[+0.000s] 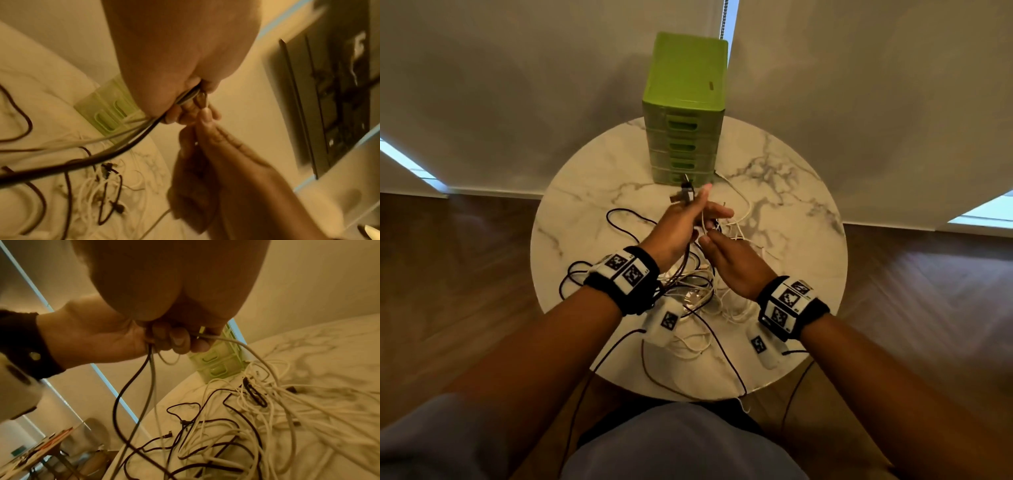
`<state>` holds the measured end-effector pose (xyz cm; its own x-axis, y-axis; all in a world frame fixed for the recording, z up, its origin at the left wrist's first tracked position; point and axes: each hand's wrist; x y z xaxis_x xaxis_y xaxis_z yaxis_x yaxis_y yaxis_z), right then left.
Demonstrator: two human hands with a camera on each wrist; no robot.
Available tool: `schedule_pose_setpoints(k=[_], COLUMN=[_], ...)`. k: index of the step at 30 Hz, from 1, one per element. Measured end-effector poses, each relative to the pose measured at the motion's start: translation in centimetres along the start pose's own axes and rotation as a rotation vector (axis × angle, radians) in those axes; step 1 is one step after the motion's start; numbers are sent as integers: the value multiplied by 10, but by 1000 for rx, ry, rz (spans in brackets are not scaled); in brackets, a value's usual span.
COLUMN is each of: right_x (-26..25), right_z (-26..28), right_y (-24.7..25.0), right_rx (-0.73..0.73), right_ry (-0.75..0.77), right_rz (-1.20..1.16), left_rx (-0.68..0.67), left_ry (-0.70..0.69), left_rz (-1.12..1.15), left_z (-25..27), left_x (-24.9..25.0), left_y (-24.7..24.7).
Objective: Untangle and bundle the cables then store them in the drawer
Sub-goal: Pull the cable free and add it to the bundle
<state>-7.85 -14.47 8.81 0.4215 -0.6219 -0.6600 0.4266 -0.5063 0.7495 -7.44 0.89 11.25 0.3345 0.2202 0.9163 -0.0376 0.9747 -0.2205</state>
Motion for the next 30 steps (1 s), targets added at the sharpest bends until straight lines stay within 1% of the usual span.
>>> schedule_pose_setpoints(k=[3, 6, 10, 12, 15, 17, 18, 20, 21, 22, 23, 25, 27, 30], right_x=[13, 40, 66, 74, 78, 75, 72, 61, 52, 42, 32, 16, 7, 8], right_z=[4, 15, 26, 28, 18, 5, -2, -13, -17, -20, -22, -23, -23, -18], right_y=[-8, -11, 3, 11, 18, 22, 24, 27, 28, 28, 27, 24, 23, 21], right_rx=[0, -38, -100, -122, -152, -77, -13, 85, 100, 94, 76, 21, 4, -12], right_ry=[1, -31, -111, -138, -135, -141, -159, -173, -155, -126, -91, -28, -4, 3], right_rz=[-124, -194, -182, -135, -5, 71, 82, 66, 55, 50, 43, 30, -25, -157], left_rx=[76, 117, 233, 253, 289, 302, 286, 191, 136, 103, 93, 95, 75, 101], left_ry=[-119, -193, -264, -325, -385, -372, -346, -236, -167, -108, -71, -49, -65, -127], left_rz=[250, 456, 512, 493, 306, 84, -73, -421, -526, -546, -503, -301, -98, 22], left_z=[-9, -15, -19, -19, -11, -4, -1, 2, 4, 4, 3, 0, -5, -14], left_x=[13, 35, 69, 89, 104, 98, 87, 54, 37, 22, 11, 1, 4, 13], left_y=[0, 17, 49, 62, 64, 54, 48, 39, 35, 31, 27, 16, 6, 3])
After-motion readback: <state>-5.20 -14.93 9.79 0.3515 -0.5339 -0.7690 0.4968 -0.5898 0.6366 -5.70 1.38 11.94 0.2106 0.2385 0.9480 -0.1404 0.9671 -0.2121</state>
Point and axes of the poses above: each hand's wrist, its own z-axis away from the middle knuckle, its own y-axis out of the back of the hand, x = y × z, and after that the axes turned 7 degrees about z, right-handed
